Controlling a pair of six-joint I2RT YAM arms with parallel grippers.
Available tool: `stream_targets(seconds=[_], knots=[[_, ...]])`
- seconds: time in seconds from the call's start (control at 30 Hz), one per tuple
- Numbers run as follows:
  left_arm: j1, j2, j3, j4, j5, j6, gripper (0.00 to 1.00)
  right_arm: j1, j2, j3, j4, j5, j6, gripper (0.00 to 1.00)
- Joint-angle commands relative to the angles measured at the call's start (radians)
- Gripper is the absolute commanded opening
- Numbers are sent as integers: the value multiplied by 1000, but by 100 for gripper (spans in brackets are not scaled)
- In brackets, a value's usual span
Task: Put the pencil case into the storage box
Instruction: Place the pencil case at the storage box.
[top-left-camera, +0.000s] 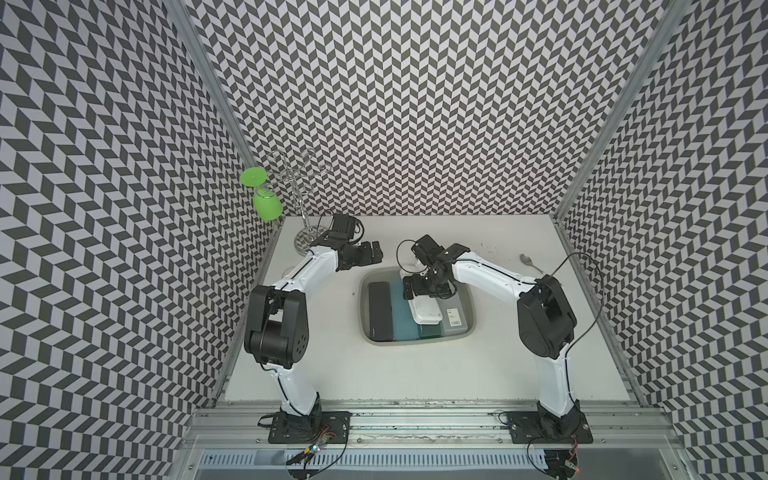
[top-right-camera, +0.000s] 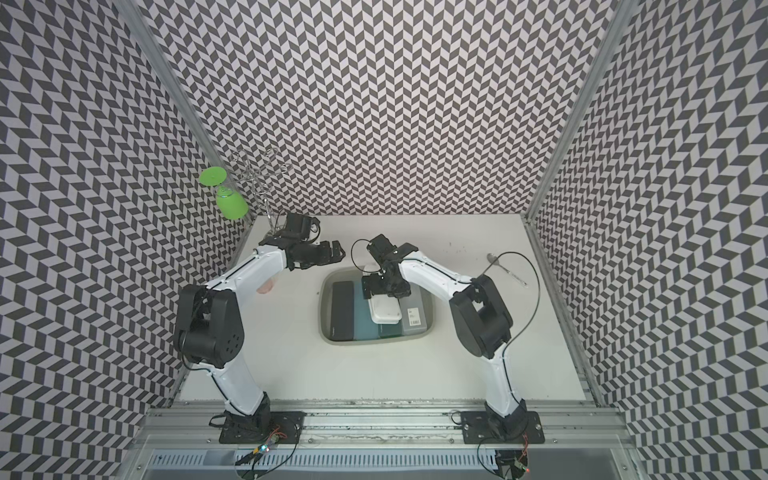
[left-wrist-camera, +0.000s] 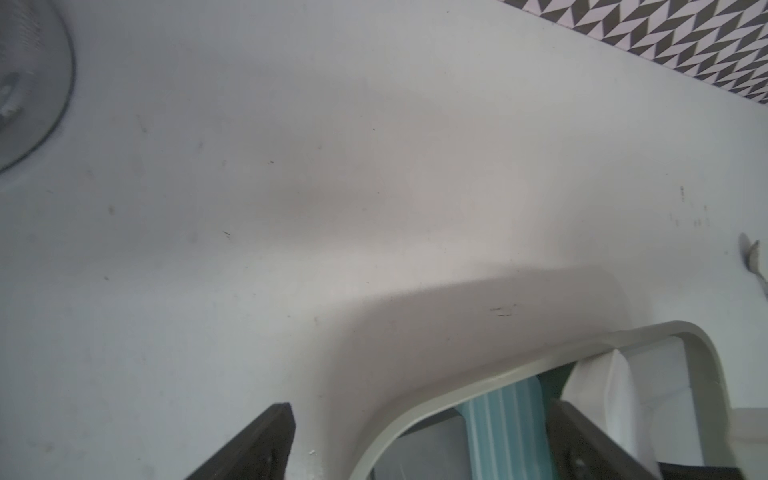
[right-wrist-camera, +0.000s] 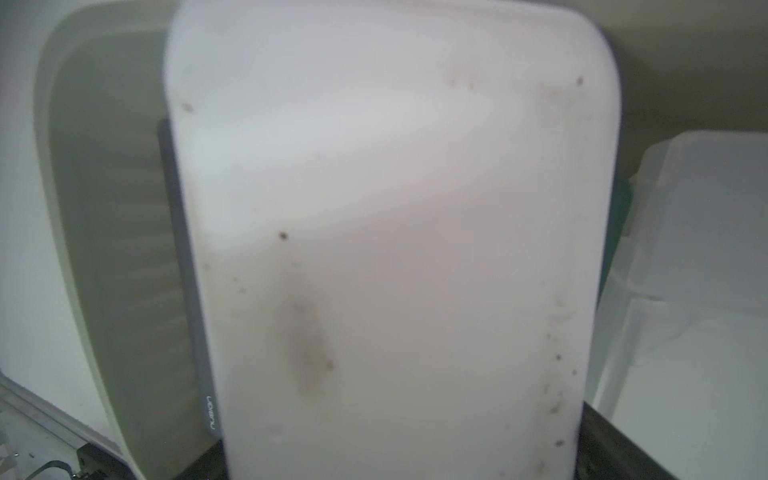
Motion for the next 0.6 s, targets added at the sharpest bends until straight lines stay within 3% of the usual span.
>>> stream_targets(seconds=[0.0,0.07,0.17,0.2,0.57], knots=[[-62,-50,-37,69,119,-123,98,3,-45,-44,86,-11,-31,100],[-89,-42,-43,94,162,-168,88,3,-52,-58,109,-6,-38,100],[-110,-34,-56,119,221,-221,63,3,-91,-108,168,-1,-44,100],[-114,-39,-70,136,238,-242,61,3,-105,-127,183,-1,-43,100],[-157,-91,-254,297,281,-385,67,-1,-191,-238,320,-68,-31,100]])
